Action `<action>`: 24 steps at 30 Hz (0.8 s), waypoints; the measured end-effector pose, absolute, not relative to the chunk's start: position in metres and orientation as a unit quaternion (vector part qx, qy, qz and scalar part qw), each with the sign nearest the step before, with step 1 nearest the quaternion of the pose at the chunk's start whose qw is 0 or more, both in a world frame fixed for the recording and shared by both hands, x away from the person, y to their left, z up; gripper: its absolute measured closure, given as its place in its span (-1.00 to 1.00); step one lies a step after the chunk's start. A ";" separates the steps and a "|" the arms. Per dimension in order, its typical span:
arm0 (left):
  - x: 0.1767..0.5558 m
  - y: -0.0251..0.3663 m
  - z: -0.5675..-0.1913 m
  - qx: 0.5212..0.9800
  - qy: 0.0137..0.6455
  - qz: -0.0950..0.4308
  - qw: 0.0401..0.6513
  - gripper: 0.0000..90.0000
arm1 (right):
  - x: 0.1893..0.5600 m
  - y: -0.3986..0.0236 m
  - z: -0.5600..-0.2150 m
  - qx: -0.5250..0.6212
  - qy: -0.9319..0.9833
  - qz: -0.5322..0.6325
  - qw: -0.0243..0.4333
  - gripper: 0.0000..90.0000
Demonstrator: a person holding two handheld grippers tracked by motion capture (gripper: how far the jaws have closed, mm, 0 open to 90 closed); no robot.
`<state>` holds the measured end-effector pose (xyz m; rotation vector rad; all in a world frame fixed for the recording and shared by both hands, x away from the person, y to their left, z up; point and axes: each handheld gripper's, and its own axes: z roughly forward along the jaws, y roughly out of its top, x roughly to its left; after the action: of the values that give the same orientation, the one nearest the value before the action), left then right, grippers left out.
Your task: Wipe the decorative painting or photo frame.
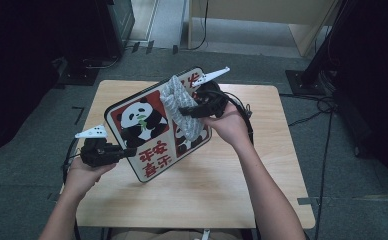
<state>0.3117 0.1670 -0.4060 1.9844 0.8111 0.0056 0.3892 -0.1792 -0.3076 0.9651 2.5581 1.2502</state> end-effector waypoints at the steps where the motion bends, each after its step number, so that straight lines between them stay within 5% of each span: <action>1: 0.312 0.167 -0.406 0.813 0.332 0.002 0.479 0.75 | 0.389 -0.180 -0.309 0.320 0.849 0.415 0.068 0.38; 24: 0.312 0.166 -0.406 0.814 0.328 0.000 0.479 0.75 | 0.385 -0.183 -0.331 0.328 0.845 0.417 0.064 0.38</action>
<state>0.3119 0.1657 -0.4060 1.9866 0.8001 -0.0010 0.3854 -0.1829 -0.3306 0.9911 2.5520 1.2601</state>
